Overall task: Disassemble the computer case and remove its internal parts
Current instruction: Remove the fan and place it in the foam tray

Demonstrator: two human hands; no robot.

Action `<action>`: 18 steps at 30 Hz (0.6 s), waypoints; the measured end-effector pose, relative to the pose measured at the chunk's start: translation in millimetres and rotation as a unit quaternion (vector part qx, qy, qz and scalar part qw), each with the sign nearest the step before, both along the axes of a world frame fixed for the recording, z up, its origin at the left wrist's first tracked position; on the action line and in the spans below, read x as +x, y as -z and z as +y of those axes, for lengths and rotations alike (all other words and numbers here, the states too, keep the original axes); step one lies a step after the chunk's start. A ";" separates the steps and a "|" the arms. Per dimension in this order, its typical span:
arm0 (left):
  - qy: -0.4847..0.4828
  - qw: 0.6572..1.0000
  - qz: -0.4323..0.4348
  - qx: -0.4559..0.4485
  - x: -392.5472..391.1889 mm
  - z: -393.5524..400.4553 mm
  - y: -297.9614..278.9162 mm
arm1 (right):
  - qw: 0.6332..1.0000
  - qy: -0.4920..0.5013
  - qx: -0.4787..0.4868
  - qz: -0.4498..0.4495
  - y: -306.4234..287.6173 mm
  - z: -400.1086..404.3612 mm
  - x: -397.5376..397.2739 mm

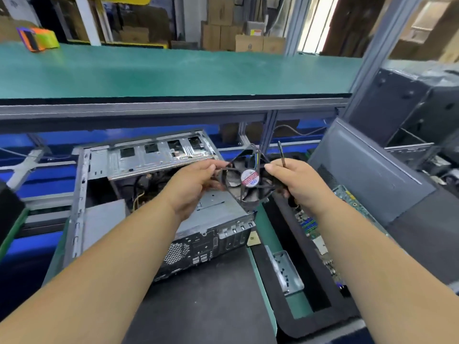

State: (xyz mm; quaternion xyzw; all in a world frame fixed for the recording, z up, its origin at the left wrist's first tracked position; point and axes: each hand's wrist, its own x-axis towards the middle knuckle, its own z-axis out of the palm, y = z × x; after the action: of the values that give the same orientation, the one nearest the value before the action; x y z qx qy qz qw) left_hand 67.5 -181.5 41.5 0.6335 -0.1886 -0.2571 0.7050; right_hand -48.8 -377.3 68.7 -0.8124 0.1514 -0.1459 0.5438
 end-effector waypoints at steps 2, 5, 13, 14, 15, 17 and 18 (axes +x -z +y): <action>0.030 0.999 0.019 -0.001 -0.6 -8.7 3.7 | 1.000 0.005 0.017 0.017 7.1 -18.9 0.2; 0.040 0.999 0.019 0.018 -1.2 -22.3 8.3 | 0.996 0.047 0.068 0.033 23.6 -53.3 3.4; -0.026 0.977 -0.125 0.174 -22.6 -60.3 15.8 | 0.975 0.098 -0.066 0.190 97.5 -114.6 24.2; -0.032 0.970 -0.146 0.190 -25.2 -62.3 16.4 | 0.970 0.089 -0.083 0.211 108.4 -118.9 29.7; -0.039 0.963 -0.169 0.208 -27.4 -63.2 16.7 | 0.965 0.077 -0.096 0.233 118.2 -122.1 36.9; -0.050 0.943 -0.215 0.247 -30.9 -63.5 16.9 | 0.951 0.048 -0.119 0.280 134.5 -124.0 52.6; -0.059 0.935 -0.229 0.264 -32.4 -63.1 17.5 | 0.941 0.032 -0.138 0.307 141.5 -122.2 60.8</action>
State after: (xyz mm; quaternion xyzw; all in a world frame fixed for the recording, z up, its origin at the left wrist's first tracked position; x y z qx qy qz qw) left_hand 35.1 -244.6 24.0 0.8485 -0.2323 -0.1039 0.4641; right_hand 12.0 -499.5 -72.8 -0.8795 0.3153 0.0744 0.3486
